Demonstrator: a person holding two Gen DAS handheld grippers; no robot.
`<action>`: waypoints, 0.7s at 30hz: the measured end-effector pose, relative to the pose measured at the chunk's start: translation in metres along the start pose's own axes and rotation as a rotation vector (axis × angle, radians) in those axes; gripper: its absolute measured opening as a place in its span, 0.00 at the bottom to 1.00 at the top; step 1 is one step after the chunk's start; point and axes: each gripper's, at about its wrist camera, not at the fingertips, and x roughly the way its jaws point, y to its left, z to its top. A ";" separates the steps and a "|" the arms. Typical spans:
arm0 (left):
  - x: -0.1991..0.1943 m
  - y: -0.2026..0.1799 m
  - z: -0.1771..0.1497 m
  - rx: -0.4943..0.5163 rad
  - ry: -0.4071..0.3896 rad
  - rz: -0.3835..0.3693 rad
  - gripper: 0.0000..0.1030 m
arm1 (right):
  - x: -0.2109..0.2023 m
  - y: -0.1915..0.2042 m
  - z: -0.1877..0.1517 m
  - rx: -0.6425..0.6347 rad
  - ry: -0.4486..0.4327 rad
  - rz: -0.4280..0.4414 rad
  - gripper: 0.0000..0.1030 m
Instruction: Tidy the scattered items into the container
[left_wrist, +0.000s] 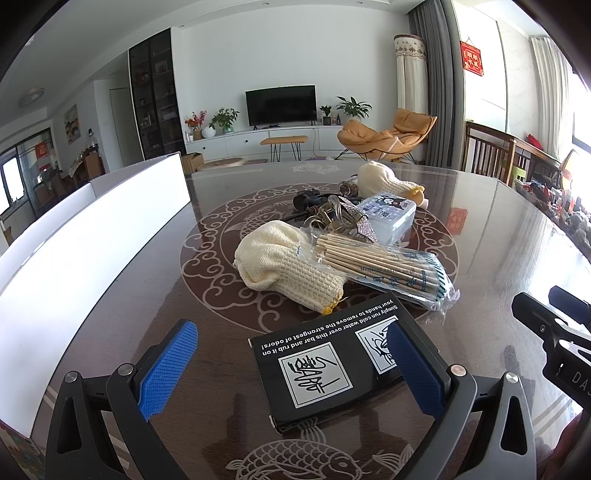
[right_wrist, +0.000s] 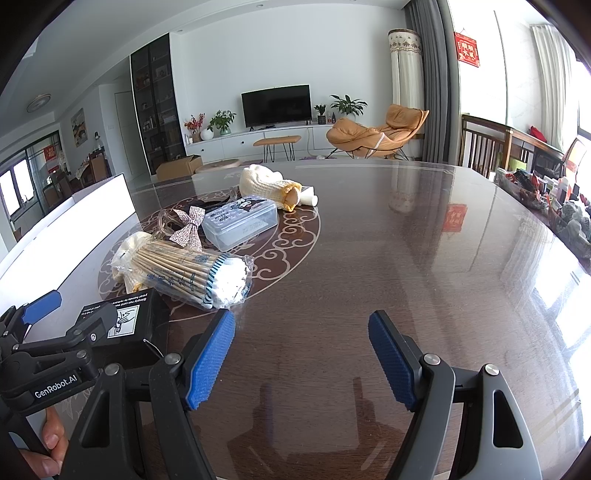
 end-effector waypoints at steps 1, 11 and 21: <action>0.000 0.000 0.000 0.000 0.000 0.000 1.00 | 0.000 0.000 0.000 0.000 0.000 0.000 0.74; 0.000 0.000 0.000 0.000 0.000 0.001 1.00 | 0.000 0.000 0.000 0.000 0.000 0.000 0.74; 0.000 0.001 0.000 0.000 -0.002 0.002 1.00 | 0.001 0.001 0.000 0.005 -0.003 0.001 0.74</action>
